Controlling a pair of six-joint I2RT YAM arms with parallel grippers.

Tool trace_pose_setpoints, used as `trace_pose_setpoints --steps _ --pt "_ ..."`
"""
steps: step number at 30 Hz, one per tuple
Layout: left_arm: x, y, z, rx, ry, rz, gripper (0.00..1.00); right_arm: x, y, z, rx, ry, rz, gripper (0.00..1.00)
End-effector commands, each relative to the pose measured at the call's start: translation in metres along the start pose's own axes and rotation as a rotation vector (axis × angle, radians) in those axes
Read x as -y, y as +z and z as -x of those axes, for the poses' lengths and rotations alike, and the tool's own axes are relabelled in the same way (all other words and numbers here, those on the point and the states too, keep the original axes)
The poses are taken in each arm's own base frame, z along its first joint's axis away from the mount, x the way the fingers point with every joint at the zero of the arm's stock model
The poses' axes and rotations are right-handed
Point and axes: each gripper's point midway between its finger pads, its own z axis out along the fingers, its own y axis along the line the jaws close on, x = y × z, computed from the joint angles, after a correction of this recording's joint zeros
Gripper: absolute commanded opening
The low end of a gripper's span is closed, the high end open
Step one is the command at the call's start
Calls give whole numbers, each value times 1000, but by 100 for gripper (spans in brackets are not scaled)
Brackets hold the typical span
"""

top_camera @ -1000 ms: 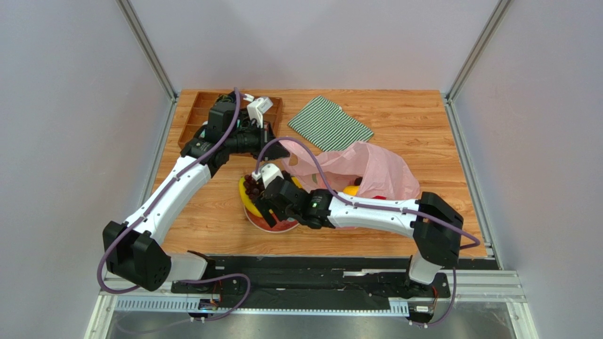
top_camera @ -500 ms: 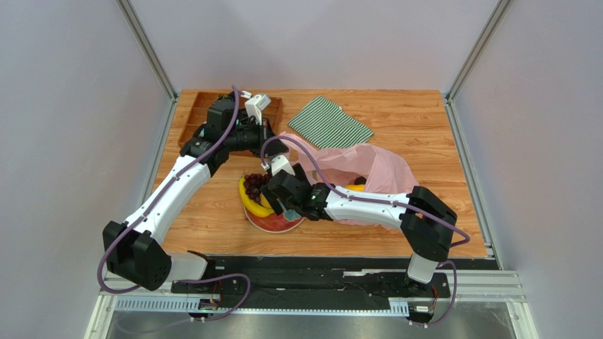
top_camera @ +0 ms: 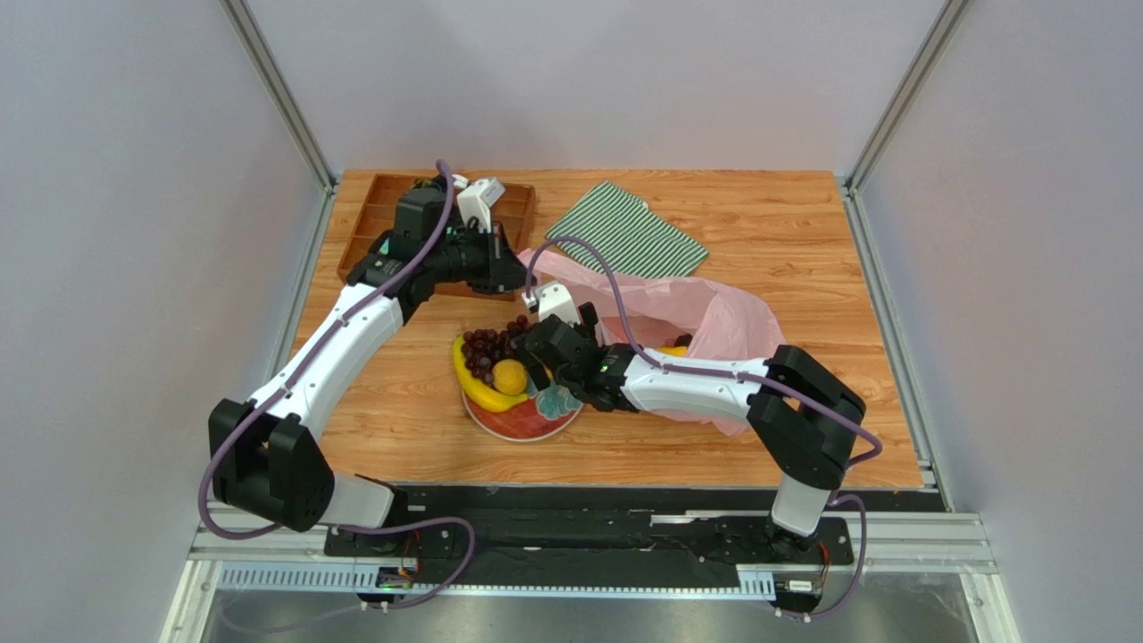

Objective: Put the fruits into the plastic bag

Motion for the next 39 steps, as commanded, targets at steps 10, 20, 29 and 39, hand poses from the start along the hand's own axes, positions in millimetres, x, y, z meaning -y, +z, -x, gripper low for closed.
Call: trace_pose_setpoints --steps 10,20,29,39 --pt "9 -5 11 23 -14 -68 0 -11 18 10 28 120 124 90" --pt "13 -9 11 27 -7 -82 0 -12 30 5 -21 153 169 89" --pt "17 -12 13 38 3 -90 0 -16 34 -5 -59 161 178 76" --pt "21 -14 13 41 4 -101 0 -14 3 7 -3 148 244 41"
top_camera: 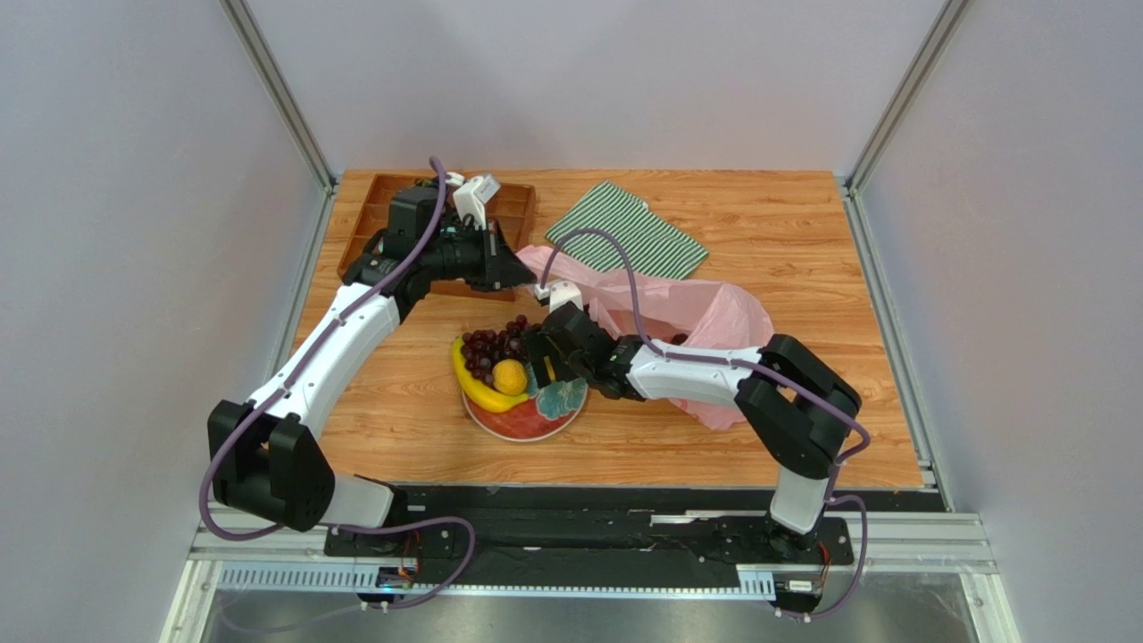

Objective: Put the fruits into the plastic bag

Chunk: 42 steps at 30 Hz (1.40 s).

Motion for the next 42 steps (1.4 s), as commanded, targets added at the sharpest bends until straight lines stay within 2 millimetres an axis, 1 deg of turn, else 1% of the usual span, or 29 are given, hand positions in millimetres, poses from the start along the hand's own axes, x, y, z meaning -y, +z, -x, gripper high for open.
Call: trace_pose_setpoints --steps 1,2,3,4,5,6,7,8,9,10,11,12,13,14,15,16,17,18,19,22,23,24,27,31,33,34,37,40,42 --pt "17 -9 7 33 29 -48 0 -15 -28 19 62 -9 92 38" --pt "18 -9 7 33 32 -51 0 -21 -40 26 85 -36 121 38" --pt "19 -10 8 34 31 -55 0 -29 -48 23 78 -62 158 37" --pt "19 -10 8 34 32 -57 0 -45 -60 21 86 -102 204 36" --pt "20 -10 7 34 29 -58 0 -59 -81 31 119 -149 274 36" --pt "20 -11 8 36 31 -59 0 -79 -98 29 122 -191 346 36" --pt "21 -11 8 39 32 -60 0 -92 -113 34 134 -208 407 36" --pt "21 -10 8 38 30 -61 0 -111 -141 40 144 -219 532 36" --pt "21 -10 8 38 31 -63 0 -126 -161 51 174 -223 603 35" --pt "21 -11 8 39 30 -63 0 -132 -176 58 195 -220 650 35" --pt "21 -10 8 36 28 -64 0 -138 -199 71 232 -211 710 34" --pt "21 -11 8 37 29 -64 0 -137 -208 80 258 -206 716 34" --pt "22 -11 8 37 29 -64 0 -137 -220 95 297 -197 714 34" --pt "22 -11 8 40 31 -64 0 -126 -226 108 338 -182 660 34" --pt "23 -12 9 42 34 -65 0 -118 -227 112 338 -186 621 34" --pt "23 -12 9 44 35 -64 0 -112 -234 126 366 -175 592 34" --pt "23 -12 9 44 37 -64 0 -95 -229 125 341 -160 507 34" --pt "23 -13 9 45 38 -64 0 -81 -225 131 329 -115 462 33" --pt "23 -13 9 45 38 -65 0 -72 -225 133 318 -91 440 33" --pt "24 -14 10 49 42 -65 0 -42 -215 127 253 10 375 31" --pt "25 -14 10 50 43 -66 0 -32 -212 117 219 27 350 31" --pt "25 -15 10 50 43 -66 0 -19 -209 116 208 56 318 31" --pt "25 -16 10 53 47 -65 0 6 -205 100 156 133 241 30" --pt "26 -16 11 55 49 -66 0 30 -211 90 147 195 167 30" --pt "27 -17 11 56 50 -66 0 43 -211 82 128 189 103 30" --pt "27 -17 11 57 51 -67 0 57 -210 77 119 181 29 30" --pt "28 -18 12 62 57 -65 0 79 -204 68 97 162 -99 30" --pt "29 -19 12 63 59 -65 0 109 -199 55 67 130 -277 29" --pt "29 -19 12 63 60 -67 0 118 -190 46 38 109 -341 29"
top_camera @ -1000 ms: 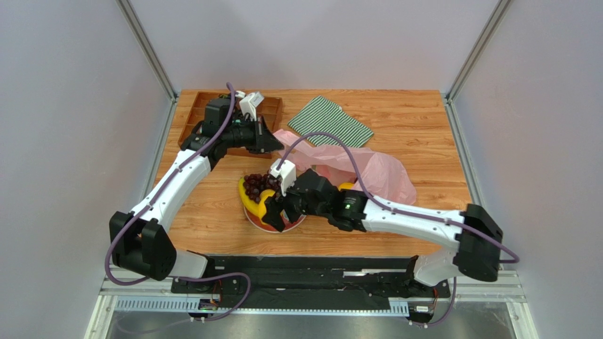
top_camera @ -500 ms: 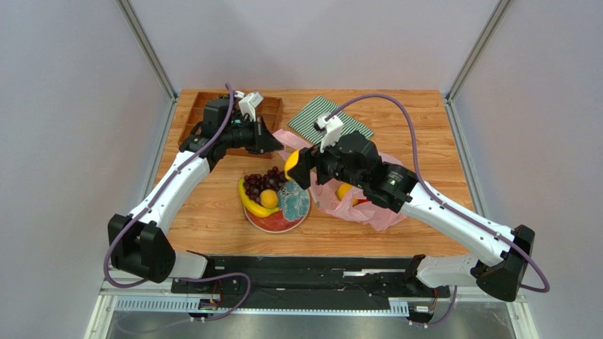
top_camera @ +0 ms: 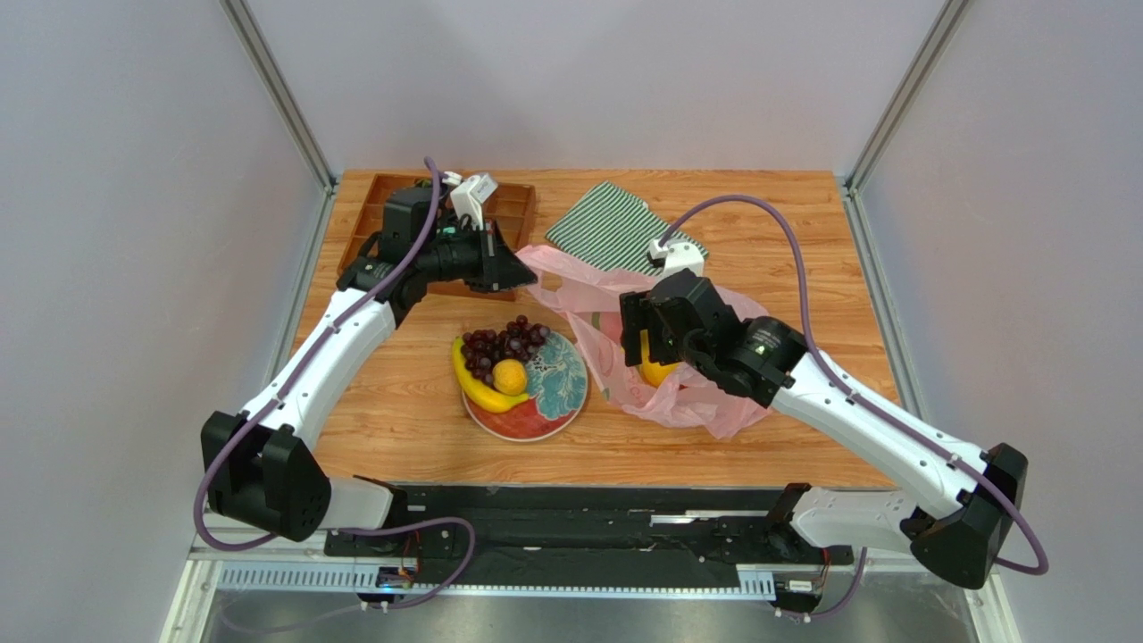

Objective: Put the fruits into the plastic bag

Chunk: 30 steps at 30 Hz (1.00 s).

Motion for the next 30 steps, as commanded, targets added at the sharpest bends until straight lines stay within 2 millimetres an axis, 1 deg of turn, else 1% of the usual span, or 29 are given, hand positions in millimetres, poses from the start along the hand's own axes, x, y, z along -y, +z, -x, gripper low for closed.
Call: trace_pose_setpoints --steps 1,4,9,12,14,16,18,19,20,22,23,27,28,29,30 --pt "16 -10 10 46 54 -34 0 46 12 -10 -9 -44 -276 29" --pt "18 -10 10 44 55 -40 0 49 26 -17 -30 -59 -319 30" --pt "18 -11 10 46 57 -39 0 49 53 -40 -95 -97 -346 34" --pt "18 -11 10 45 56 -39 0 58 60 -50 -124 -113 -395 39" --pt "18 -11 11 46 57 -41 0 74 59 -53 -136 -119 -461 44" --pt "19 -12 11 46 58 -43 0 81 58 -57 -152 -117 -481 47" --pt "19 -12 11 47 60 -43 0 86 57 -58 -157 -111 -484 56" --pt "20 -12 11 48 61 -45 0 85 57 -59 -160 -104 -473 60" --pt "20 -12 11 49 61 -45 0 86 57 -60 -166 -103 -467 68" --pt "20 -12 10 45 58 -46 0 82 59 -60 -170 -96 -438 76" --pt "20 -12 11 47 58 -48 0 82 60 -61 -176 -97 -436 83" --pt "21 -12 11 45 58 -51 0 78 63 -61 -186 -95 -421 88" --pt "20 -12 10 45 59 -49 0 78 63 -60 -185 -94 -419 91" --pt "20 -12 10 45 59 -49 0 77 63 -60 -184 -93 -419 96" --pt "20 -12 10 45 59 -49 0 77 62 -58 -179 -93 -415 98"
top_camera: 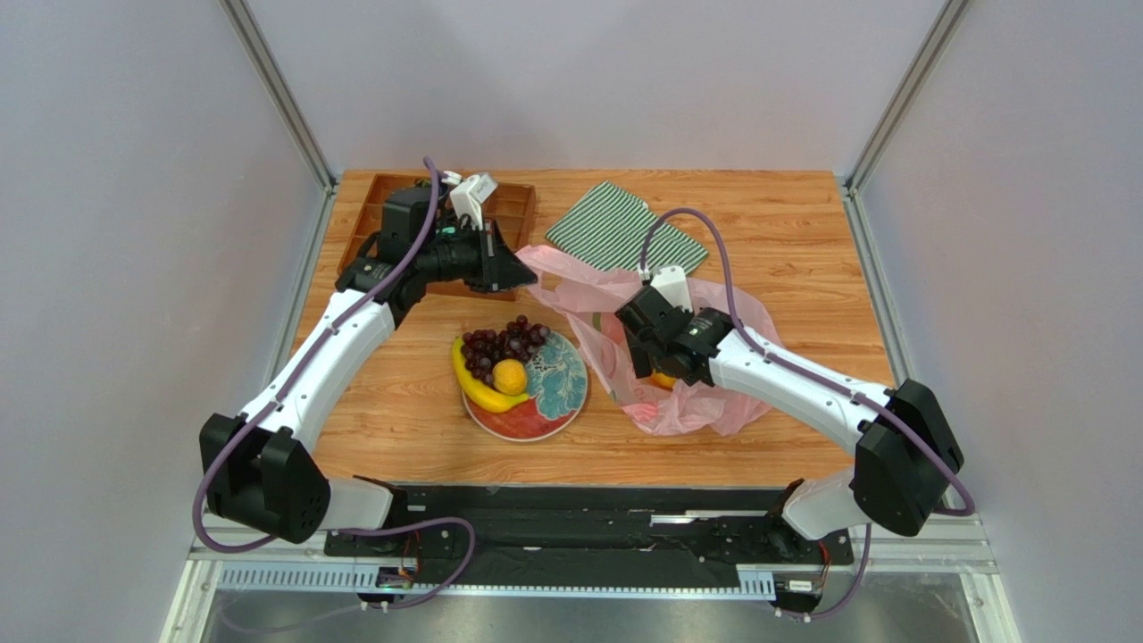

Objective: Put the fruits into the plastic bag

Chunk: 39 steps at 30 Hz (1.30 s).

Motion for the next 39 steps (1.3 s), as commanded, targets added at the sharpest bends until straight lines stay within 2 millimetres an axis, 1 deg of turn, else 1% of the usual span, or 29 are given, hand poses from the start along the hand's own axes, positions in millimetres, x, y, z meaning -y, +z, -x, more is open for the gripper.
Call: trace_pose_setpoints --steps 1,9,12,13,15,16,18,19,21,22,23,24,25,26,27,28,29,30,31,32,33,34,35,36,37,39 --pt "18 -10 10 44 58 -43 0 -1 -7 13 36 32 19 100" --pt "19 -11 10 43 55 -46 0 4 -22 24 84 61 52 100" --pt "19 -11 10 43 54 -46 0 -2 -31 31 116 64 112 98" --pt "19 -11 10 42 55 -47 0 -7 -34 34 127 71 149 97" --pt "19 -11 10 42 54 -47 0 -12 -43 40 154 78 204 95" --pt "19 -11 10 43 55 -48 0 -18 -48 44 168 89 254 94" --pt "19 -10 10 41 55 -52 0 -25 -60 51 206 98 320 92" --pt "20 -10 10 41 54 -52 0 -33 -67 56 225 107 379 90" --pt "20 -10 10 41 53 -54 0 -45 -87 70 293 118 477 89" --pt "20 -10 10 40 52 -53 0 -54 -97 72 306 109 546 86" --pt "20 -10 9 41 55 -55 0 -60 -109 74 336 105 597 86" --pt "21 -10 9 42 55 -55 0 -66 -121 83 386 107 645 85" --pt "21 -10 9 42 55 -55 0 -76 -135 83 408 91 706 84" --pt "21 -10 9 41 55 -56 0 -78 -149 87 446 89 746 84" --pt "21 -10 9 41 55 -55 0 -84 -163 95 501 97 791 84" --pt "21 -9 8 38 54 -57 0 -82 -170 100 552 89 781 84" --pt "21 -9 8 37 54 -56 0 -89 -187 97 595 58 818 84" --pt "21 -9 9 39 55 -55 0 -91 -200 103 649 55 834 84" --pt "21 -9 8 39 57 -55 0 -95 -210 102 682 23 840 84" --pt "21 -9 8 38 54 -55 0 -101 -212 103 685 10 845 84" --pt "21 -9 8 40 54 -54 0 -105 -219 107 695 9 861 83" --pt "21 -9 8 40 54 -54 0 -121 -217 101 662 -26 891 81" --pt "20 -9 8 39 53 -52 0 -131 -219 100 648 -39 915 80" --pt "20 -8 8 39 56 -52 0 -140 -225 102 650 -48 940 79" --pt "20 -8 8 39 55 -50 0 -163 -219 90 609 -97 961 77" --pt "18 -8 8 38 54 -45 0 -184 -216 84 577 -135 975 75"
